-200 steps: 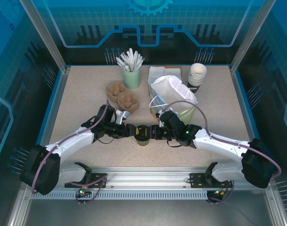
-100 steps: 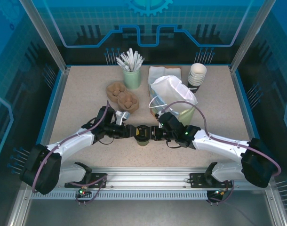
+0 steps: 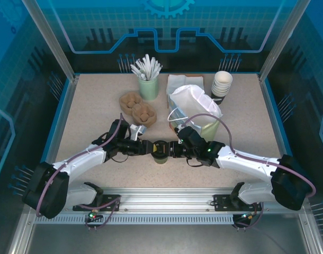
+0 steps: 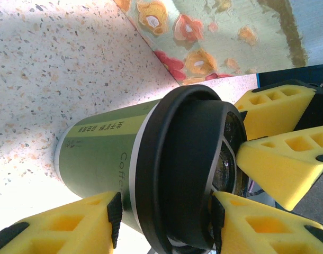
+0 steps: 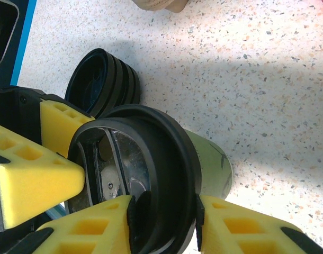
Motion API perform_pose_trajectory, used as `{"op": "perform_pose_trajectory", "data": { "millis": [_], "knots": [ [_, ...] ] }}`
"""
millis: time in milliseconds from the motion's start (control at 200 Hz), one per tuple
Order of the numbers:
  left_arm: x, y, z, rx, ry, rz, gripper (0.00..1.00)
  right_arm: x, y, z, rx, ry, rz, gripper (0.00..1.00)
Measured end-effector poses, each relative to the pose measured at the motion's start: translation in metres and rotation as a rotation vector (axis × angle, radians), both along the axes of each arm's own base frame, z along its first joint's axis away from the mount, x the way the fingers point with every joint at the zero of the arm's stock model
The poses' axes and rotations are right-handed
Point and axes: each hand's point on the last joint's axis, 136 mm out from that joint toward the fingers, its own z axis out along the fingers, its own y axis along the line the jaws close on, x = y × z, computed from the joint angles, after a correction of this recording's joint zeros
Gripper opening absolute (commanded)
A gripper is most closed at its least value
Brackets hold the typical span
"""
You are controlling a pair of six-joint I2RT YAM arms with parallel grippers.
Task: Pack the takeout coffee
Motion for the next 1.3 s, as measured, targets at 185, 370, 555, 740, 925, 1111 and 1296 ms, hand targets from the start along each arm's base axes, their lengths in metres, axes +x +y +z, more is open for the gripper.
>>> {"op": "perform_pose_trajectory", "data": {
  "millis": [185, 370, 555, 740, 925, 1111, 1296],
  "knots": [
    [0.0, 0.001, 0.001, 0.001, -0.006, 0.003, 0.49, 0.001, 0.0, 0.0, 0.003, 0.0, -0.008, 0.35],
    [-0.001, 0.004, 0.004, 0.021, -0.015, 0.021, 0.5, 0.001, 0.003, 0.002, 0.007, -0.002, -0.002, 0.36],
    [-0.004, 0.008, 0.004, 0.04, -0.009, 0.034, 0.5, 0.0, 0.007, 0.002, 0.017, -0.002, 0.008, 0.36],
    [-0.004, 0.01, 0.003, 0.052, -0.006, 0.042, 0.52, 0.001, 0.01, 0.002, 0.025, -0.001, 0.014, 0.36],
    [-0.004, 0.012, 0.003, 0.067, 0.002, 0.052, 0.54, 0.002, 0.012, 0.003, 0.027, -0.002, 0.015, 0.37],
    [-0.005, 0.014, 0.004, 0.08, 0.011, 0.059, 0.57, 0.001, 0.012, 0.002, 0.021, 0.002, 0.019, 0.41],
    [-0.006, 0.016, 0.005, 0.093, 0.022, 0.064, 0.59, -0.001, 0.011, 0.003, 0.009, 0.012, 0.021, 0.43]
  ]
}}
